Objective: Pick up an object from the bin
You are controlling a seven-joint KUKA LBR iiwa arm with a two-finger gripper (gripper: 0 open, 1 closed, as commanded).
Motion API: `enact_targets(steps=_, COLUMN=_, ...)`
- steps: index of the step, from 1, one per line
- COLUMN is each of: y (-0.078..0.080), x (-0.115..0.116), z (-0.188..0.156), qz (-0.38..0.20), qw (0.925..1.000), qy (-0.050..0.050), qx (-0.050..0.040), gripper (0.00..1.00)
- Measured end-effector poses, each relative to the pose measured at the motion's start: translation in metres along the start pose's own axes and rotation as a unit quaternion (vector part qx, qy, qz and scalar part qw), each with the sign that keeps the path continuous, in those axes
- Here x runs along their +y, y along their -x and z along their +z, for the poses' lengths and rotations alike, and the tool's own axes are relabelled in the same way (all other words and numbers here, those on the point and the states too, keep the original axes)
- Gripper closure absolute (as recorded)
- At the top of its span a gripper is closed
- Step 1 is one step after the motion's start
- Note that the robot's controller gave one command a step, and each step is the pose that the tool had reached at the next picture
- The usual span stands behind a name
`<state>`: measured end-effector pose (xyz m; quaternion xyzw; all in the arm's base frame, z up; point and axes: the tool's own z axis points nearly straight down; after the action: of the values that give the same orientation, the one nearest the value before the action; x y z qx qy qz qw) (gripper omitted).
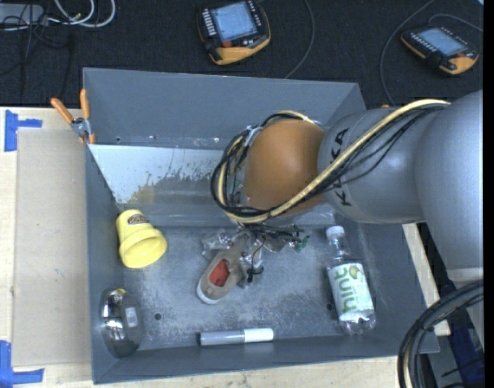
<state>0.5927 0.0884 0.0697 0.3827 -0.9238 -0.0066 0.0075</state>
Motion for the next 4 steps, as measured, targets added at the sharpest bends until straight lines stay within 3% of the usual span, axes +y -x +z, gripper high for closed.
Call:
enact_targets(steps=1, y=-0.036, x=0.031, z=-0.043, qz=-0.056, qw=0.9984, qy=0.001, qx=0.0009, gripper=1.00)
enact_targets(steps=3, y=-0.036, x=0.031, z=-0.042, qz=-0.054, qw=0.9985, qy=0.001, qx=0.0007, gripper=1.00)
enact_targets(steps=4, y=0.008, x=0.031, z=-0.015, qz=-0.068, qw=0.9977, qy=0.002, qx=-0.0007, gripper=1.00)
